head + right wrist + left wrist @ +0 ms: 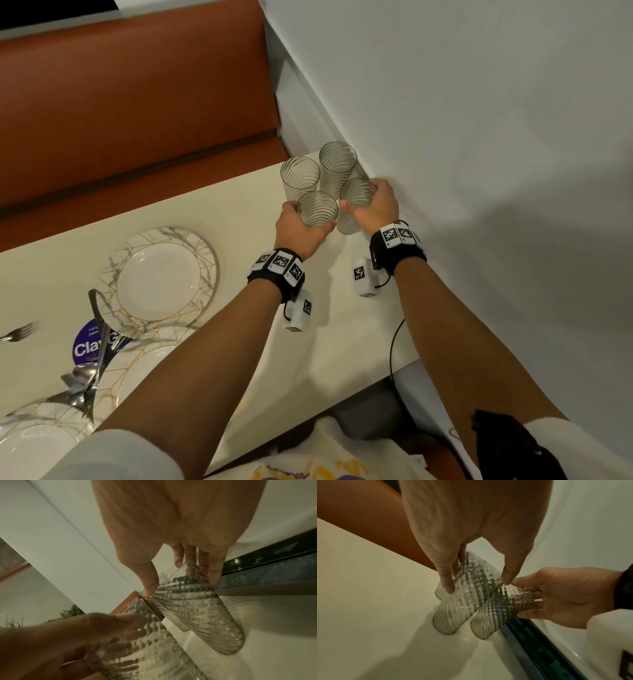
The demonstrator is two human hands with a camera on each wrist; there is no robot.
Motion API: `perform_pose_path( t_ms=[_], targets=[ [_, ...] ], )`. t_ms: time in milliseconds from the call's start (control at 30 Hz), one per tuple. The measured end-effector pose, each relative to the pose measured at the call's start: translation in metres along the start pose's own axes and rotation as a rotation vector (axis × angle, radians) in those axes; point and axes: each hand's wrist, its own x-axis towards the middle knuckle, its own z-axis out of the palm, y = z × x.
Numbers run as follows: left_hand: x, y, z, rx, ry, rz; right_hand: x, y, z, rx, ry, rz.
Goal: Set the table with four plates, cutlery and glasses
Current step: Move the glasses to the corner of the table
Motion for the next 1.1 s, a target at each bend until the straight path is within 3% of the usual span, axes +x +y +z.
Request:
perform_pose_path(
  t_ms=[200,367,500,700,800,900,1100],
  targets=[
    [0.001,0.005,0.001,-0.004,-0.022,-0.008,-0.001,-0.001,0.000,-0.040,-0.015,-0.014],
    [-0.007,0.000,-0.010,0.001,-0.089,0.007,-0.014,-0.006,-0.006,-0.211,-0.007,-0.067],
    [-0.023,-0.024,-0.035,0.026,-0.131,0.036,-0.039,-0.020,-0.014,-0.277,0.160,-0.249],
    [-0.056,-0.099,-0.108,-0.010,-0.005,0.049,-0.102,-0.055,0.018,-0.159,0.257,-0.524],
    [-0.079,-0.148,-0.151,-0.018,0.037,0.023,-0.141,-0.063,0.059,-0.040,0.114,-0.623],
    [-0.106,-0.201,-0.193,-0.022,0.084,-0.020,-0.186,-0.064,0.104,-0.025,-0.086,-0.606],
    [-0.163,-0.284,-0.264,-0.066,0.204,-0.125,-0.276,-0.045,0.181,-0.199,-0.416,-0.342]
  ],
)
